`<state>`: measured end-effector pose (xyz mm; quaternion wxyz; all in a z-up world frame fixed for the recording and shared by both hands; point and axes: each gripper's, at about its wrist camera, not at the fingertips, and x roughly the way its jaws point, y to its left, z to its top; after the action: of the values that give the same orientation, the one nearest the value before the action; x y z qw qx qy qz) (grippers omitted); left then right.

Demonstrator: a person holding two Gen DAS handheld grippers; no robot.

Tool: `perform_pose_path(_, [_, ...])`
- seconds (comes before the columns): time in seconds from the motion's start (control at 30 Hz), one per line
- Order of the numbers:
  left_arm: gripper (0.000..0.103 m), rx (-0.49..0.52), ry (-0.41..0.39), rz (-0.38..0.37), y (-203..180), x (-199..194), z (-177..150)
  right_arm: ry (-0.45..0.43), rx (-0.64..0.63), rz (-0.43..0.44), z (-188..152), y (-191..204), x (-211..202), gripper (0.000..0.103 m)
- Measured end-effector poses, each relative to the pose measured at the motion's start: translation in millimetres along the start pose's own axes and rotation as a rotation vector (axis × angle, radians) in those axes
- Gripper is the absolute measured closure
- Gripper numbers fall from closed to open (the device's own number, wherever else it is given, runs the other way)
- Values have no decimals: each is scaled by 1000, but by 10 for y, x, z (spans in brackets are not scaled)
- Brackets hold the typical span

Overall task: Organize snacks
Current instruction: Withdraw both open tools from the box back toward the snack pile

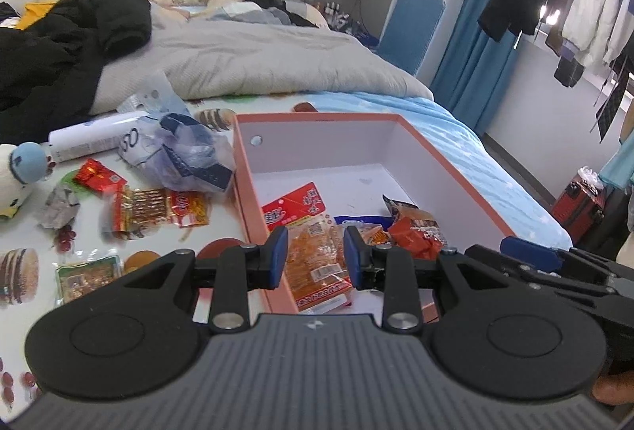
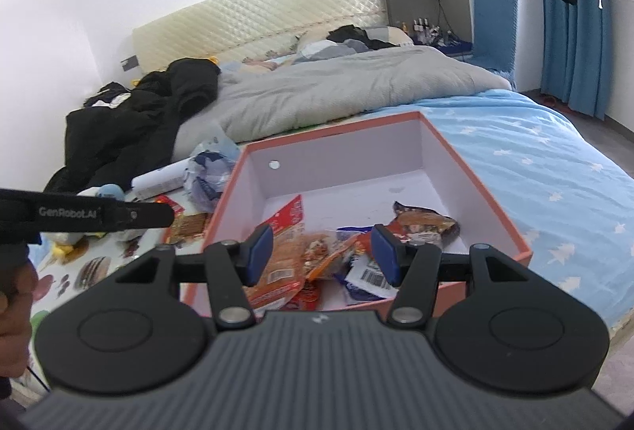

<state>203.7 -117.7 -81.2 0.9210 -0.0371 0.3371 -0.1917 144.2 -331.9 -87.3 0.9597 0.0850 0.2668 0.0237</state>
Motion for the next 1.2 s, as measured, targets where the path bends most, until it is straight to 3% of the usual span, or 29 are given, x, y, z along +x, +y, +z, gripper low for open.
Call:
perform_pose_path(0.63, [68,-64,-20,82,357,-538,-516,-1,-101,110,-373,634,-228,46])
perform_pose_path(1.2, [68,-145,23,177,720,-984,-1130,56,-166,168,-746,1014,-413,46])
